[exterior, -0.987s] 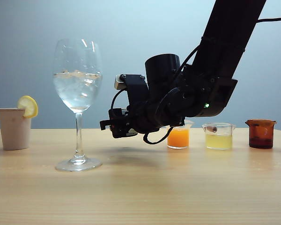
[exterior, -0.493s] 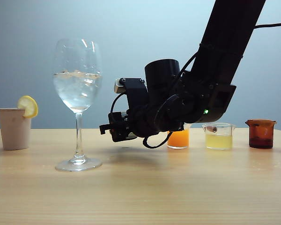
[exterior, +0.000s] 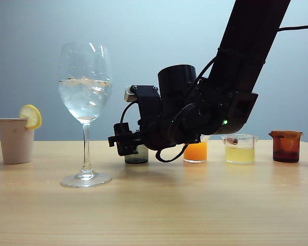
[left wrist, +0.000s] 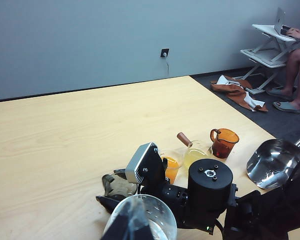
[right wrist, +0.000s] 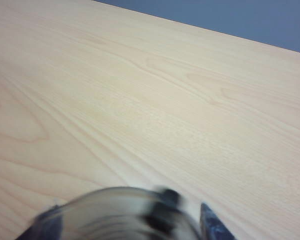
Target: Pick up the first measuring cup from the left, pour the coconut rum inside into the goblet, and finally put the measuring cup back in its original place.
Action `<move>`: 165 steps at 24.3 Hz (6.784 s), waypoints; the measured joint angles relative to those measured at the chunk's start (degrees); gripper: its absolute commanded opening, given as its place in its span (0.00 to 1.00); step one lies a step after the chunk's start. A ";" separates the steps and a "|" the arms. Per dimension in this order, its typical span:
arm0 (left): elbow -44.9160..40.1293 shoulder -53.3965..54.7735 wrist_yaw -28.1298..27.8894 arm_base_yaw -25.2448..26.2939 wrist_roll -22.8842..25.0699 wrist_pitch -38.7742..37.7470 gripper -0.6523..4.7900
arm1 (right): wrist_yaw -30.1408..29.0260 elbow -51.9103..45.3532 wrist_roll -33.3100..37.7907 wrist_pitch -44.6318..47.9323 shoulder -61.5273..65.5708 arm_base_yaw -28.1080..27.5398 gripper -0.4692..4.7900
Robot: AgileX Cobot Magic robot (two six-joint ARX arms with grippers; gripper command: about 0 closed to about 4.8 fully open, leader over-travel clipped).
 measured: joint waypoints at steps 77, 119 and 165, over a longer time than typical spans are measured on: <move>0.00 -0.81 5.22 -0.02 -1.27 -4.50 0.11 | -8.72 -0.24 3.85 -85.64 -56.74 1.29 0.09; -45.94 -31.91 -11.52 -0.02 2.40 27.63 0.11 | 7.41 -45.27 1.53 -53.59 -102.40 2.29 0.09; -48.61 -40.72 -13.75 15.61 6.27 18.32 0.14 | 2.99 -62.42 1.57 -51.80 -124.80 -22.10 0.09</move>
